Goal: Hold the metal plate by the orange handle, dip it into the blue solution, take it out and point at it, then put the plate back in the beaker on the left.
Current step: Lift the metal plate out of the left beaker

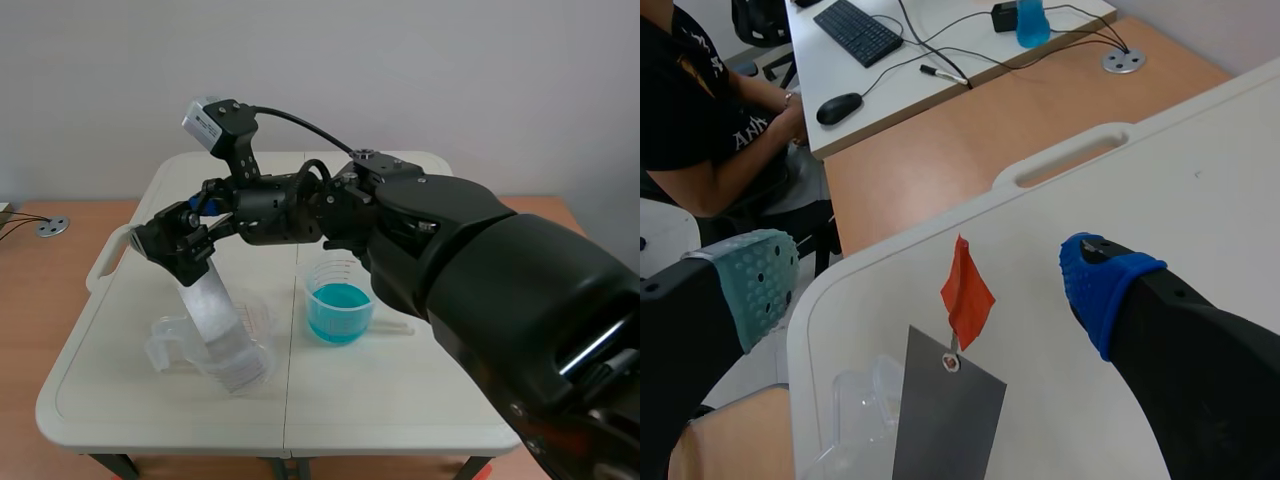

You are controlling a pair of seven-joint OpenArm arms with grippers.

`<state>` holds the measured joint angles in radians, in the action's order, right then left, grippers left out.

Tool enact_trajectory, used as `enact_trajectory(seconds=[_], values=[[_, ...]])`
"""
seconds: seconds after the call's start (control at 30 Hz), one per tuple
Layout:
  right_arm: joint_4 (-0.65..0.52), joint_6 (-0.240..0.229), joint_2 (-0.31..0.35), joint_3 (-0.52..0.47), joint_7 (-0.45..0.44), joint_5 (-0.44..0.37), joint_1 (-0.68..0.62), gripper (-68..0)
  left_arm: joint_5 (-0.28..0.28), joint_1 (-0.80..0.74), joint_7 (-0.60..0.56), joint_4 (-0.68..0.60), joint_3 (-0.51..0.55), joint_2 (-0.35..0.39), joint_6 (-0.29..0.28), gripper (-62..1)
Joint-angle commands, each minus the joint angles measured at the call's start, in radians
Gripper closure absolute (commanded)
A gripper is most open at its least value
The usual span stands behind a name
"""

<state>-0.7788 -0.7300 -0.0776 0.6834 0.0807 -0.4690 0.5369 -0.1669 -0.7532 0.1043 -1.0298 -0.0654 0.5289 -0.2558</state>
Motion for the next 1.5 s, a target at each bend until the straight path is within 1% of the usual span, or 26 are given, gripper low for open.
enact_trajectory(seconds=[0.0, 0.07, 0.27, 0.57, 0.73, 0.87, 1.0, 1.47], values=[[-0.019, -0.016, -0.012, 0.006, -0.011, -0.014, 0.028, -46.0, 0.006, -0.008, -0.002, -0.010, -0.002, -0.005, -0.002, -2.7], [-0.019, -0.016, -0.012, 0.006, -0.011, -0.014, 0.028, -43.6, 0.008, -0.008, -0.002, -0.010, -0.002, -0.008, -0.002, -2.7], [-0.019, -0.016, -0.011, 0.006, -0.011, -0.014, 0.029, -43.0, 0.030, -0.008, -0.003, -0.010, -0.002, -0.016, -0.002, -2.7], [-0.019, -0.016, -0.011, 0.006, -0.011, -0.014, 0.029, -17.9, 0.031, -0.008, -0.003, -0.010, -0.002, -0.016, -0.002, -2.7], [-0.019, -0.016, -0.011, 0.006, -0.011, -0.023, 0.028, -1.7, 0.031, -0.008, -0.010, -0.010, -0.002, -0.016, -0.002, -2.7], [-0.019, -0.016, -0.011, 0.006, -0.011, -0.041, 0.028, -1.3, 0.034, 0.001, -0.009, -0.010, -0.002, -0.016, -0.002, -2.7], [-0.019, -0.016, -0.011, 0.006, -0.011, -0.041, 0.028, -1.3, 0.058, 0.006, -0.008, -0.010, -0.002, -0.016, -0.002, -2.7], [-0.019, -0.016, -0.011, 0.006, -0.006, -0.040, 0.023, -1.3, 0.060, 0.006, -0.006, -0.010, -0.002, -0.016, -0.002, -2.7]])
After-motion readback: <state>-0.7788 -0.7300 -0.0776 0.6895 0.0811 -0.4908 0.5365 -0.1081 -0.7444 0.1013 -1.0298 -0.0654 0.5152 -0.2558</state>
